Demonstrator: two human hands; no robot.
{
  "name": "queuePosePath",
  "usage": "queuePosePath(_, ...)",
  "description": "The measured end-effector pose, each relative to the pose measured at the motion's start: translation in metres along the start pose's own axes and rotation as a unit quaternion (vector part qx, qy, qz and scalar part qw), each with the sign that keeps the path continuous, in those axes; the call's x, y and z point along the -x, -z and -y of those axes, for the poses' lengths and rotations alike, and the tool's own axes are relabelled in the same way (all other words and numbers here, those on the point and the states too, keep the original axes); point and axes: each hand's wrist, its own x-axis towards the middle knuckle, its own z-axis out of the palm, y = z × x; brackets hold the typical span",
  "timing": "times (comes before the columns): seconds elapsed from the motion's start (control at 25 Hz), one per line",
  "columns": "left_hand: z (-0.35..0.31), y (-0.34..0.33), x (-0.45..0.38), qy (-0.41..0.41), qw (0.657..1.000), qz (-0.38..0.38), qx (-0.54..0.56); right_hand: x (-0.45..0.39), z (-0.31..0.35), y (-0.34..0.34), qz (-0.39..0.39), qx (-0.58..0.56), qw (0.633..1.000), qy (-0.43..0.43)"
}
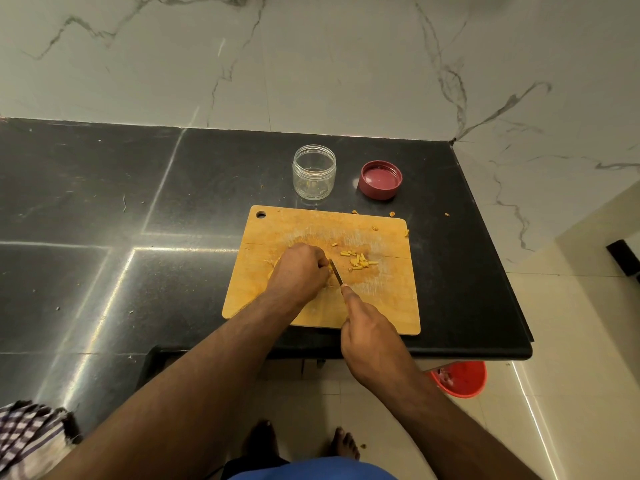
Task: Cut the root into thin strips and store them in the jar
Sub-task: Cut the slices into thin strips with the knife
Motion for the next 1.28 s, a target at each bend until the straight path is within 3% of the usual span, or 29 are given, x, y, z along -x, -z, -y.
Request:
queuePosePath(0.44,-0.001,0.001,-0.001,0.005,1.0,0.005,-0.004,-0.006,0.004,0.003,0.054,0.047,0.997,-0.016)
queuePosePath(0.84,-0.004,0.006,0.001,0.016,1.0,0.02,-0.009,0.022,-0.009,0.009,-0.014,-0.013,1.0,-0.006)
queuePosePath(1.28,-0.001,0.006,0.002,0.014,1.0,0.001,-0.007,0.003,0.003,0.007,0.019,0.015,1.0,0.009)
